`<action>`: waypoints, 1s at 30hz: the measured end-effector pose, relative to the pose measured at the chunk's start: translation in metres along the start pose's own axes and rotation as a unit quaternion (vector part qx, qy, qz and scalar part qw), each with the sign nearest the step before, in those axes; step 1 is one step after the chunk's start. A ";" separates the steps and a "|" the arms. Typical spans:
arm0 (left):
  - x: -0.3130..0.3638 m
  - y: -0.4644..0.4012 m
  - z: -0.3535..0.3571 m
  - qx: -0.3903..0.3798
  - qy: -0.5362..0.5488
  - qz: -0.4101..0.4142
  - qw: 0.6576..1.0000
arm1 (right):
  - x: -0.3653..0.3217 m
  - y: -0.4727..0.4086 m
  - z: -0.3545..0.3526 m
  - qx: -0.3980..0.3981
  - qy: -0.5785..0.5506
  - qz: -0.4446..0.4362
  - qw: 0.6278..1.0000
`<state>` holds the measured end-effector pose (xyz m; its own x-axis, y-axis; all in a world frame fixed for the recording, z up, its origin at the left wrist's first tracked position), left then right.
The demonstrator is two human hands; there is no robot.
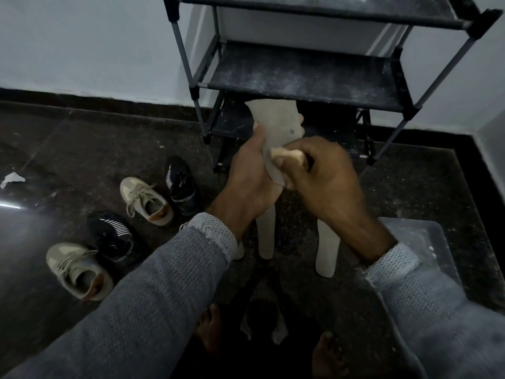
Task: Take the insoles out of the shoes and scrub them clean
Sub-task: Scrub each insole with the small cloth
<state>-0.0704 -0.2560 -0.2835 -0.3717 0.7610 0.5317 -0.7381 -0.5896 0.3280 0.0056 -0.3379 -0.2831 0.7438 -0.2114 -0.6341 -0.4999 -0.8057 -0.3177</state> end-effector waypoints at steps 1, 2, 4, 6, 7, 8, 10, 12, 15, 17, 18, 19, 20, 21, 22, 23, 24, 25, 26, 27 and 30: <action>-0.001 0.001 0.002 -0.011 -0.006 -0.003 1.000 | 0.008 -0.003 -0.002 0.027 0.008 0.019 0.999; -0.003 0.001 0.002 -0.016 -0.004 -0.002 1.000 | 0.015 -0.005 -0.004 0.047 0.013 0.036 0.998; -0.004 0.000 0.003 -0.024 0.003 0.002 1.000 | 0.024 -0.008 -0.006 0.063 0.004 0.063 0.996; -0.004 -0.001 0.004 -0.028 0.006 0.006 1.000 | 0.025 -0.010 -0.005 0.059 -0.023 0.073 0.995; -0.003 -0.001 0.005 -0.030 0.009 0.007 1.000 | 0.023 -0.011 -0.005 0.051 -0.046 0.078 0.995; -0.003 0.000 0.004 -0.031 0.011 0.005 0.999 | 0.021 -0.011 -0.004 0.040 -0.072 0.083 0.993; -0.003 0.001 0.004 -0.037 0.009 -0.003 0.999 | 0.019 -0.011 -0.004 0.025 -0.099 0.087 0.991; -0.004 0.000 0.003 -0.044 -0.002 -0.007 0.999 | 0.020 -0.011 -0.005 0.020 -0.105 0.093 0.990; -0.002 -0.003 0.002 -0.051 -0.022 -0.011 0.998 | 0.019 -0.011 -0.009 0.010 -0.118 0.100 0.988; 0.003 -0.004 -0.001 -0.055 -0.027 -0.017 0.998 | 0.016 -0.010 -0.012 -0.029 -0.128 0.088 0.987; 0.007 -0.004 -0.002 -0.056 -0.026 -0.021 0.998 | 0.013 -0.009 -0.013 -0.060 -0.137 0.077 0.986; 0.010 -0.005 -0.004 -0.053 -0.022 -0.024 0.998 | 0.011 -0.007 -0.014 -0.091 -0.144 0.065 0.983; 0.012 -0.005 -0.006 -0.049 -0.014 -0.027 0.998 | 0.008 -0.006 -0.015 -0.114 -0.148 0.054 0.981; 0.014 -0.005 -0.007 -0.042 -0.007 -0.029 0.999 | 0.007 -0.006 -0.015 -0.126 -0.145 0.045 0.980; 0.014 -0.005 -0.008 -0.038 -0.003 -0.031 0.999 | 0.007 -0.006 -0.016 -0.130 -0.140 0.040 0.981; 0.014 -0.005 -0.008 -0.036 -0.003 -0.032 0.999 | 0.007 -0.006 -0.016 -0.131 -0.136 0.037 0.981; 0.014 -0.005 -0.009 -0.037 -0.006 -0.032 0.999 | 0.008 -0.007 -0.017 -0.133 -0.134 0.036 0.981; 0.014 -0.004 -0.009 -0.038 -0.012 -0.031 0.999 | 0.010 -0.007 -0.017 -0.137 -0.133 0.035 0.981; 0.014 -0.004 -0.010 -0.039 -0.017 -0.029 0.999 | 0.012 -0.008 -0.018 -0.144 -0.134 0.034 0.980; 0.014 -0.003 -0.010 -0.040 -0.021 -0.026 0.999 | 0.014 -0.008 -0.020 -0.153 -0.138 0.032 0.978; 0.015 -0.003 -0.009 -0.043 -0.020 -0.017 0.999 | 0.019 -0.010 -0.023 -0.173 -0.147 0.021 0.974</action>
<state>-0.0793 -0.2403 -0.2832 -0.3241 0.7684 0.5518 -0.7962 -0.5365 0.2795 0.0355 -0.3465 -0.2758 0.5411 -0.1220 -0.8320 -0.3097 -0.9488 -0.0623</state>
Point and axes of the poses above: each hand's wrist, its own y-axis away from the middle knuckle, its own z-axis out of the palm, x = y × z, the point moved 1 cm from there along -y, towards the middle knuckle, and after that the axes turned 12 degrees about y, right-handed, at the moved point
